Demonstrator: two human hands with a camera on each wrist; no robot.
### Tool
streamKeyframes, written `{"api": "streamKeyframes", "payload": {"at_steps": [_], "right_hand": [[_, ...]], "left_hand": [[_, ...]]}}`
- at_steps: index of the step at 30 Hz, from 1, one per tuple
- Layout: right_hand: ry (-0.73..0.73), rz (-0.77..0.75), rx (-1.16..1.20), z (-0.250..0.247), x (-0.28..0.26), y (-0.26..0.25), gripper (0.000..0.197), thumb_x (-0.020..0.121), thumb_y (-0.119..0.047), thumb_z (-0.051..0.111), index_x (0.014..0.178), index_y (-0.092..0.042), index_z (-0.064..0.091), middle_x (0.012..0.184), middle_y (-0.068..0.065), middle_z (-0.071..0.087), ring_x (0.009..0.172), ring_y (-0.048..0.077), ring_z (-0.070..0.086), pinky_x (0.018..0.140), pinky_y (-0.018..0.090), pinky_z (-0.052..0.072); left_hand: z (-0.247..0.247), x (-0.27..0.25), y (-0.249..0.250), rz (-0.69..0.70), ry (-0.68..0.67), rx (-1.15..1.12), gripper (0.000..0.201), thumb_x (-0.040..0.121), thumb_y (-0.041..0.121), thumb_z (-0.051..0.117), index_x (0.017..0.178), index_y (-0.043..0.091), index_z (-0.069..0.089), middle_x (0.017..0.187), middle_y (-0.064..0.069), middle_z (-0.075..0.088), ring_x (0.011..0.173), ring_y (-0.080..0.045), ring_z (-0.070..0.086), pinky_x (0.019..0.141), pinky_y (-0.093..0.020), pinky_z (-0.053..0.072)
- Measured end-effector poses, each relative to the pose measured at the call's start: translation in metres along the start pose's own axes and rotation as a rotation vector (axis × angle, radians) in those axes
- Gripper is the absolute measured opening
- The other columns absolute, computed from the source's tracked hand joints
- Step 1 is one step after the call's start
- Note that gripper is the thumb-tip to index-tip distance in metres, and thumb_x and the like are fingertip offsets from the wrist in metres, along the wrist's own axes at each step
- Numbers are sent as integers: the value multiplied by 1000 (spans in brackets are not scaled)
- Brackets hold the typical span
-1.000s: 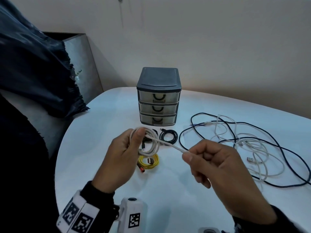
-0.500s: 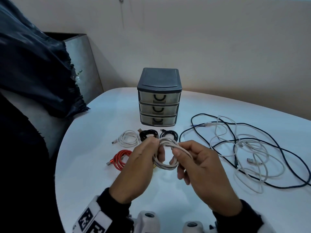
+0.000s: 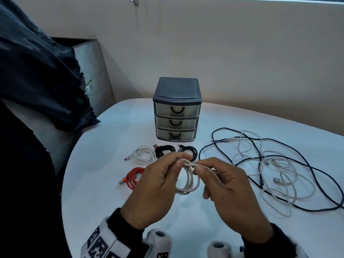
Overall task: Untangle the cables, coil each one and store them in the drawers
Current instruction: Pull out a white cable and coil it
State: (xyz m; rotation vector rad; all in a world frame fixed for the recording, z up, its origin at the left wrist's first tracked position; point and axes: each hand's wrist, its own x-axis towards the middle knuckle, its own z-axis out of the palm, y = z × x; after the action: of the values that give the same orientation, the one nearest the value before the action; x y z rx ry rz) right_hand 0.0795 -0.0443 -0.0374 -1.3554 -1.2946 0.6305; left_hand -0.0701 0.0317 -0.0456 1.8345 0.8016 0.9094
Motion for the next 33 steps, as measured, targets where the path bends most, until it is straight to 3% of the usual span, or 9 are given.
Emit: {"api": "streamKeyframes", "payload": {"at_steps": [7, 12, 15, 18, 20, 23, 26, 29, 33], "right_hand": [[42, -89, -78, -3, -5, 1, 19, 94, -41, 50, 91, -37, 68, 68, -5, 63, 67, 17, 61, 63, 27, 51], [29, -112, -176, -7, -6, 5, 19, 95, -28, 55, 95, -37, 72, 78, -18, 66, 81, 9, 65, 70, 13, 47], [-15, -164, -565, -13, -5, 12, 22, 95, -42, 51, 102, -38, 71, 82, -19, 58, 84, 7, 57, 65, 16, 43], [11, -189, -798, -10, -3, 13, 20, 93, -36, 51, 94, -32, 71, 73, -15, 54, 67, 9, 53, 56, 28, 49], [58, -130, -619, -6, -3, 11, 20, 97, -26, 55, 91, -29, 74, 69, -13, 62, 60, 11, 59, 55, 27, 52], [82, 175, 44, 0, 2, 3, 19, 93, -12, 63, 86, -20, 79, 74, -5, 75, 64, 13, 70, 59, 22, 57], [-23, 472, 631, 8, 2, 4, 18, 80, -18, 63, 78, -10, 79, 77, 11, 74, 64, 19, 67, 57, 26, 56], [-106, 568, 816, 11, 1, 16, 17, 83, -22, 70, 86, -6, 76, 85, 15, 70, 74, 21, 63, 67, 31, 52], [-97, 534, 866, 0, 8, 23, 55, 56, -36, 91, 91, 1, 72, 83, 18, 69, 71, 22, 65, 67, 32, 56]], "left_hand": [[-6, 0, -3, 93, -64, 189, 28, 101, 33, 42, 113, 31, 67, 96, 14, 65, 94, -7, 60, 78, -15, 43], [-6, -3, -9, 122, -122, 272, 28, 100, 41, 42, 112, 35, 66, 89, 11, 59, 87, -13, 59, 76, -31, 47], [-11, -2, -8, 126, 3, 160, 24, 98, 39, 45, 98, 35, 69, 88, 11, 65, 87, -13, 62, 75, -26, 48], [-3, -2, -3, 28, -12, -50, 24, 98, 35, 49, 92, 33, 72, 80, 19, 67, 79, -1, 61, 71, -13, 44], [3, -1, -1, -27, -34, -163, 27, 98, 37, 50, 93, 28, 75, 75, 17, 67, 72, 0, 58, 70, -12, 43], [7, 2, 1, -67, -26, -281, 28, 94, 35, 51, 95, 25, 77, 88, 5, 75, 83, -10, 68, 79, -17, 50], [5, 4, -1, -126, -29, -408, 23, 94, 34, 57, 97, 25, 77, 94, -2, 77, 90, -13, 70, 86, -25, 53], [1, 3, -2, -172, -56, -537, 25, 90, 31, 59, 100, 19, 77, 95, -6, 76, 91, -13, 70, 83, -23, 53], [6, 4, -1, -114, -61, -459, 22, 94, 27, 58, 109, 20, 74, 103, 1, 76, 102, -9, 68, 87, -17, 48]]}}
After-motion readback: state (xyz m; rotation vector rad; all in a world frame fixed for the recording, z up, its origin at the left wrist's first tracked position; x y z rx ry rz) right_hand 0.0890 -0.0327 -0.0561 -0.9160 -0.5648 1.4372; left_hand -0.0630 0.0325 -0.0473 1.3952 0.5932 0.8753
